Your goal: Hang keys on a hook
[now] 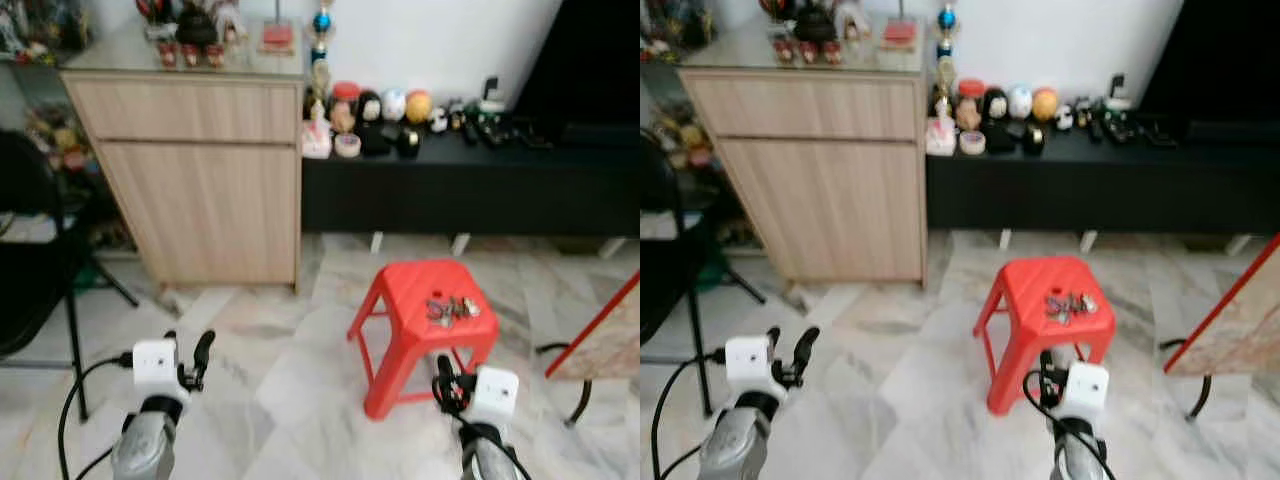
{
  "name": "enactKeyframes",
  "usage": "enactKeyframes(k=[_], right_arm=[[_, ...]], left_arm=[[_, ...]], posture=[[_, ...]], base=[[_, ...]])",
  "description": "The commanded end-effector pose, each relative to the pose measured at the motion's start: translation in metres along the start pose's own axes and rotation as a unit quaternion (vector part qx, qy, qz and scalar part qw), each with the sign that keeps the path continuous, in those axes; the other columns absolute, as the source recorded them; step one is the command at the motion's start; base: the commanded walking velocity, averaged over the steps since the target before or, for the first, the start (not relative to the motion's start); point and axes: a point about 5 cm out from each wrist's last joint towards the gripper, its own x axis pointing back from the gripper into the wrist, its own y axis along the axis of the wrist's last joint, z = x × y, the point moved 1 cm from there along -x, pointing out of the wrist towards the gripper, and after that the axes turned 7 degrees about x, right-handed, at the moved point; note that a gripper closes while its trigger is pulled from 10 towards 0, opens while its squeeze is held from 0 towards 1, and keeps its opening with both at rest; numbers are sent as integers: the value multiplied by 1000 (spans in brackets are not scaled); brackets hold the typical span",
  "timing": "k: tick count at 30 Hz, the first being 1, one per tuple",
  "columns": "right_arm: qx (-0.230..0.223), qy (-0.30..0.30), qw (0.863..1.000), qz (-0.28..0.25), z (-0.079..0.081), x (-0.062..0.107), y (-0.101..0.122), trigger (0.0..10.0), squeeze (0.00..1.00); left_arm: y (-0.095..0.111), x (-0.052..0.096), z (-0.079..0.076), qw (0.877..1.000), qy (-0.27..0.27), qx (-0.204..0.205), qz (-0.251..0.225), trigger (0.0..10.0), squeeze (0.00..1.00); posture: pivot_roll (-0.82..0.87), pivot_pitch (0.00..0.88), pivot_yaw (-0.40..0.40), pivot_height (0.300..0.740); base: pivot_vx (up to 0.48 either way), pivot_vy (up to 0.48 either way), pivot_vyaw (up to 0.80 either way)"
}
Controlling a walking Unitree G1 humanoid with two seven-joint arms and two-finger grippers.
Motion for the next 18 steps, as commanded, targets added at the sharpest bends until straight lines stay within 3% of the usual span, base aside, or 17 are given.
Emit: enactKeyframes(k=[1,16,18], right_arm=[[-3,0,1000,-6,2,-2,4,10000,0],[-12,-4,1000,-3,2,-4,5,10000,0],[-11,-2,1000,1,3,-5,4,10000,0]], left_arm=[[-1,3,4,1000,4,0,5,10000,0],[0,2,5,1000,6,1,5,10000,0],[0,2,6,1000,7,3,8,10000,0]], posture=[[95,0,-58,740],[98,0,-56,740],[98,0,-56,740]], base=[[292,0,0],[296,0,0],[148,0,-706]])
